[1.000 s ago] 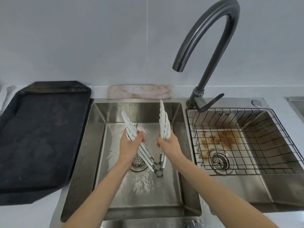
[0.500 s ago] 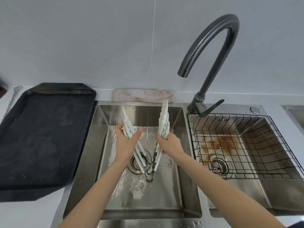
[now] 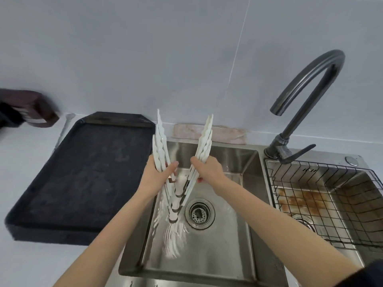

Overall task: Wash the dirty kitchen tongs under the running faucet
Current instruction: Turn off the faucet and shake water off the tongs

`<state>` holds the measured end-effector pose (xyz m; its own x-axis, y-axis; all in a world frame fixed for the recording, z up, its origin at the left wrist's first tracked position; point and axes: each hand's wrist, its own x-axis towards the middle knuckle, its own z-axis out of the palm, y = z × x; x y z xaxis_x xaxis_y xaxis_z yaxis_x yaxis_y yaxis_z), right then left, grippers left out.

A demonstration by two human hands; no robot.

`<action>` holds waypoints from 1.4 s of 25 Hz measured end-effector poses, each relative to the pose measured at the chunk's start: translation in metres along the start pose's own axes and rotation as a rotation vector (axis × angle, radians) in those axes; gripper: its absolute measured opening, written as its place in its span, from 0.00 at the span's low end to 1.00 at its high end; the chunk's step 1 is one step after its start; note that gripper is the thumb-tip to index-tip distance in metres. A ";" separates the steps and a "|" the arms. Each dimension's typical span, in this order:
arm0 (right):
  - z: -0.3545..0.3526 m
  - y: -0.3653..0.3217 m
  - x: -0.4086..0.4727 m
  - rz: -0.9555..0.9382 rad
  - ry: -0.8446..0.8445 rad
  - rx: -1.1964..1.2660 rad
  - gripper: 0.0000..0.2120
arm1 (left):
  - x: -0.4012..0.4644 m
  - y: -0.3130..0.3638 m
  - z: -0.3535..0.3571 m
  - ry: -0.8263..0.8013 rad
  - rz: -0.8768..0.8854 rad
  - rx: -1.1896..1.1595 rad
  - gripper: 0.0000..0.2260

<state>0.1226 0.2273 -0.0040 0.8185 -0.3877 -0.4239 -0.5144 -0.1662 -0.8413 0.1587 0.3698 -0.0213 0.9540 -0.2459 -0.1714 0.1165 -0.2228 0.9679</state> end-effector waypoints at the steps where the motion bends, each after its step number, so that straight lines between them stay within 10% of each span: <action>1: 0.009 -0.005 0.004 0.012 -0.021 0.007 0.12 | 0.006 0.000 -0.011 0.011 -0.012 0.032 0.15; 17: 0.134 -0.056 0.080 0.165 -0.199 -0.027 0.07 | 0.095 -0.030 -0.120 0.125 -0.282 0.054 0.21; 35: 0.178 -0.049 0.096 -0.219 -0.102 -0.596 0.35 | 0.135 -0.065 -0.138 0.156 -0.262 0.620 0.28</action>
<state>0.2714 0.3594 -0.0631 0.9260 -0.2044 -0.3174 -0.3621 -0.7184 -0.5939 0.3178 0.4809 -0.0819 0.9501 0.0178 -0.3115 0.2133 -0.7657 0.6068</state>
